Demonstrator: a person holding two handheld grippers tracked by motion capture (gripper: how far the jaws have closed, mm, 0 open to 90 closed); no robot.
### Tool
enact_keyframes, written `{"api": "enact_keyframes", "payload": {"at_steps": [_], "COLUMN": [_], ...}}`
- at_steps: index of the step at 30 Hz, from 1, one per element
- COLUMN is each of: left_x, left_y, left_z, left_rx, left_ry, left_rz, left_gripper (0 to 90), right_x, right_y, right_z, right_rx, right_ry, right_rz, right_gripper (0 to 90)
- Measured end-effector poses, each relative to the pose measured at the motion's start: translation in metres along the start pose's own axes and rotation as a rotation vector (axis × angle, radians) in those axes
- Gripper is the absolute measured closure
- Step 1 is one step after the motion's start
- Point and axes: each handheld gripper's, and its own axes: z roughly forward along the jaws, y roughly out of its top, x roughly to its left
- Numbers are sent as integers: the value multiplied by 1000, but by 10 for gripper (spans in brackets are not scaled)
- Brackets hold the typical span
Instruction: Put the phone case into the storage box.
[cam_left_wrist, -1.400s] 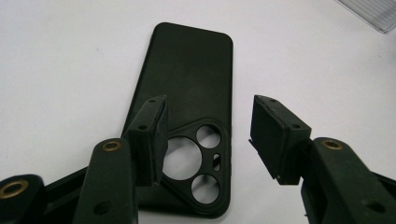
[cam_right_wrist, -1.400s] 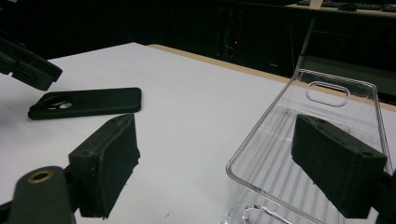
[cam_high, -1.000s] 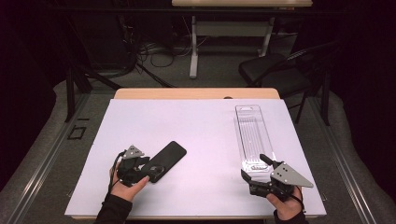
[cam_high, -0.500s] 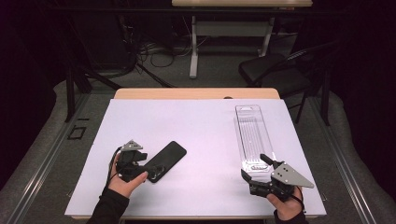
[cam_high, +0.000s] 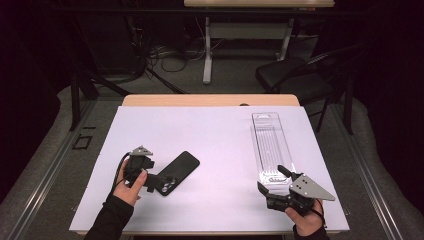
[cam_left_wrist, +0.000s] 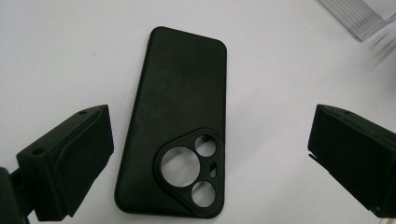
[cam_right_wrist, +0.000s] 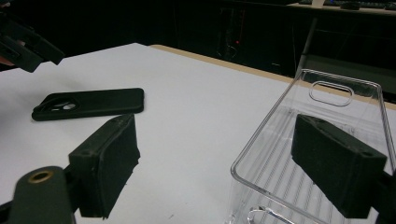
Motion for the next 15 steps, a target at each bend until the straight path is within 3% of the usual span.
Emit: {"api": "enact_keyframes", "payload": {"at_steps": [11, 15], "left_x": [0, -2], "left_y": [12, 17], "left_z": [4, 8], "left_rx": [24, 64], "left_ry": [-2, 2], "left_rz": [26, 53], "left_gripper": [5, 5], "right_x": [0, 1], "right_y": [-1, -1], "right_z": [1, 1], "right_rx": [-1, 0], "right_ry": [3, 5], "right_rz": [3, 2], "right_gripper": [143, 143]}}
